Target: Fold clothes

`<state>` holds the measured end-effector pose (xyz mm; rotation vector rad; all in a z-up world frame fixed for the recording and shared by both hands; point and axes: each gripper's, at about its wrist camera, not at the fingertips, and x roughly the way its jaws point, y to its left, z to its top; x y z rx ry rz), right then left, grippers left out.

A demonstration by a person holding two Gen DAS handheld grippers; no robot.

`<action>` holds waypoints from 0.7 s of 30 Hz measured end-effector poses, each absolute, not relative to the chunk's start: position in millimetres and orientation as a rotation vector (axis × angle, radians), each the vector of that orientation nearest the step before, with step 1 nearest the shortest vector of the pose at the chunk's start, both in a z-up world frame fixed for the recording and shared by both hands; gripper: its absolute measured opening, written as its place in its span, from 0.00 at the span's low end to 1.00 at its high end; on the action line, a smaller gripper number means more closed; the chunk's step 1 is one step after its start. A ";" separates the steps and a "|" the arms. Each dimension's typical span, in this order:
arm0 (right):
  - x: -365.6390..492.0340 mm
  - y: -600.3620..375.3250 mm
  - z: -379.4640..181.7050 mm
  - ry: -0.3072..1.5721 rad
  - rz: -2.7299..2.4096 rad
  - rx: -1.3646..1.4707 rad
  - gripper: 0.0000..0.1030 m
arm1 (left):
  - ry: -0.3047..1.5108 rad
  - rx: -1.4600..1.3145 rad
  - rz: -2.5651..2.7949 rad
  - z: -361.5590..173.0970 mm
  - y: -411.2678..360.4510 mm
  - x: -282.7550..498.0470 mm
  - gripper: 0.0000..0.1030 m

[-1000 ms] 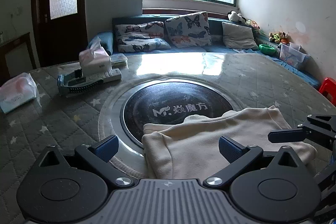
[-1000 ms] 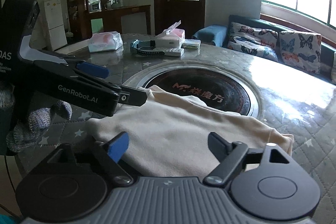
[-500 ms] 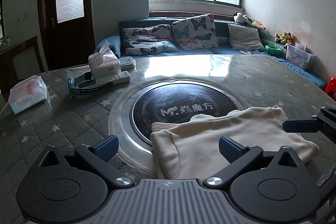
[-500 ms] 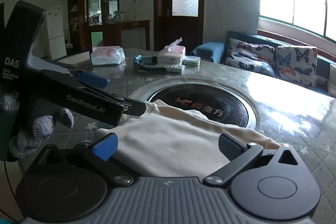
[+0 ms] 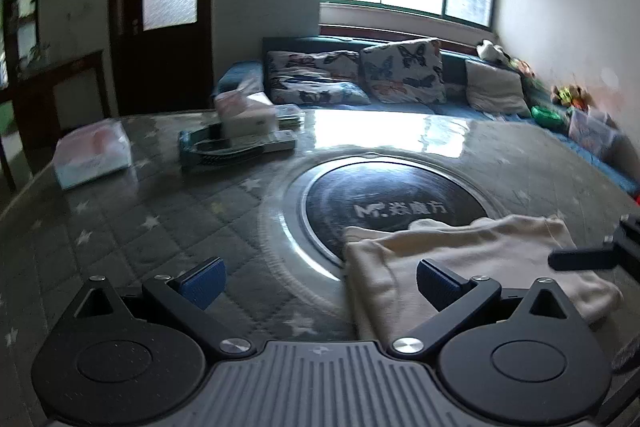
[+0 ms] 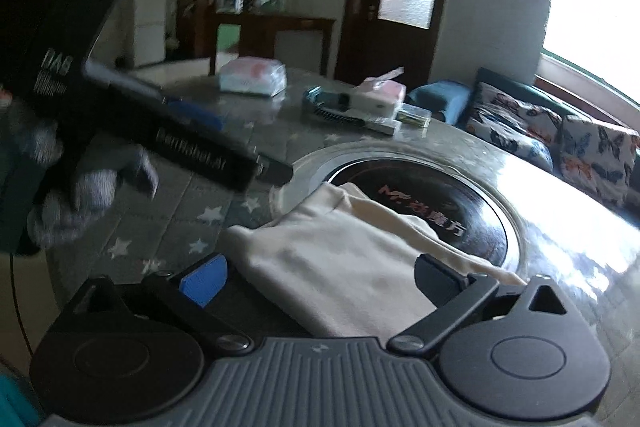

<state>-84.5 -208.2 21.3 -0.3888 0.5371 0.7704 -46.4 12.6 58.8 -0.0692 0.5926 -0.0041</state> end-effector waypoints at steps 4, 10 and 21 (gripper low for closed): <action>-88.2 -192.7 17.7 0.546 0.803 -0.472 0.85 | 0.599 -0.129 0.042 57.6 31.6 -46.9 1.00; -87.4 -167.2 6.6 0.564 0.851 -0.576 0.61 | 0.642 -0.235 0.064 50.6 49.8 -44.4 0.96; -86.0 -128.1 -9.7 0.568 0.890 -0.668 0.35 | 0.717 -0.437 -0.030 40.8 51.9 -30.7 0.94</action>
